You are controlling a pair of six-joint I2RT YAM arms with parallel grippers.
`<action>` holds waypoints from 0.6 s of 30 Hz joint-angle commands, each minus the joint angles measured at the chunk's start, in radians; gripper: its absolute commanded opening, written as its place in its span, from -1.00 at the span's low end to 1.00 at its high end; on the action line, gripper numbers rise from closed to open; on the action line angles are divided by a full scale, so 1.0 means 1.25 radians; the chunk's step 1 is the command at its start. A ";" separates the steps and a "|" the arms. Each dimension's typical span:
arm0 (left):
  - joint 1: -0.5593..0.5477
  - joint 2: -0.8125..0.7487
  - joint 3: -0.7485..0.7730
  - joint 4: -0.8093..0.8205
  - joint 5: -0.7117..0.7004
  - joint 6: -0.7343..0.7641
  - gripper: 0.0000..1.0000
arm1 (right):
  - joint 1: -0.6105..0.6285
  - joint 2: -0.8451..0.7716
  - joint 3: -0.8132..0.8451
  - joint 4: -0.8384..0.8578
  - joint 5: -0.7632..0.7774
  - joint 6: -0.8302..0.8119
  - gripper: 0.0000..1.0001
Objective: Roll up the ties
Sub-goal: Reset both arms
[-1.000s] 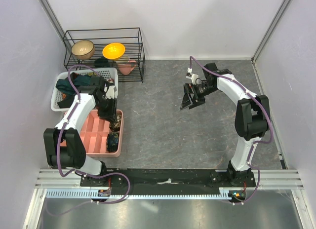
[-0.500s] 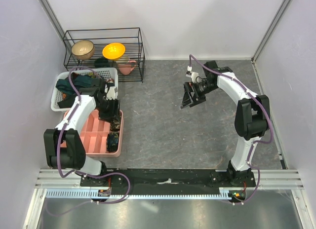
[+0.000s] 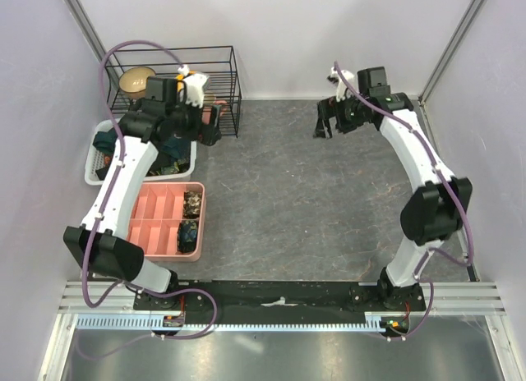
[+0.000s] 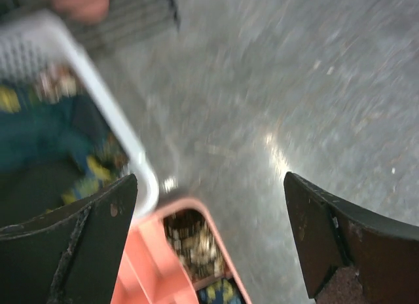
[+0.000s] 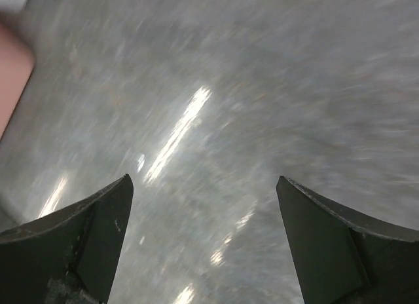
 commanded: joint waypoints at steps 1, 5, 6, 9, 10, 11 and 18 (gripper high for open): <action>-0.079 0.082 0.121 0.088 -0.043 0.051 0.99 | -0.031 -0.131 -0.006 0.199 0.240 0.119 0.96; -0.128 0.142 0.123 0.155 -0.054 0.018 0.99 | -0.074 -0.127 -0.068 0.178 0.093 0.140 0.96; -0.141 0.158 0.110 0.168 -0.054 0.001 0.99 | -0.073 -0.124 -0.087 0.171 0.051 0.136 0.96; -0.165 0.180 0.044 0.209 -0.055 -0.030 0.99 | -0.071 -0.128 -0.181 0.170 0.031 0.128 0.96; -0.170 0.183 0.008 0.220 -0.059 -0.036 0.99 | -0.070 -0.133 -0.204 0.170 0.031 0.128 0.96; -0.175 0.183 -0.012 0.240 -0.059 -0.043 0.99 | -0.070 -0.135 -0.243 0.177 0.040 0.103 0.96; -0.183 0.196 -0.048 0.245 -0.064 -0.084 0.99 | -0.051 -0.157 -0.309 0.190 0.063 0.091 0.96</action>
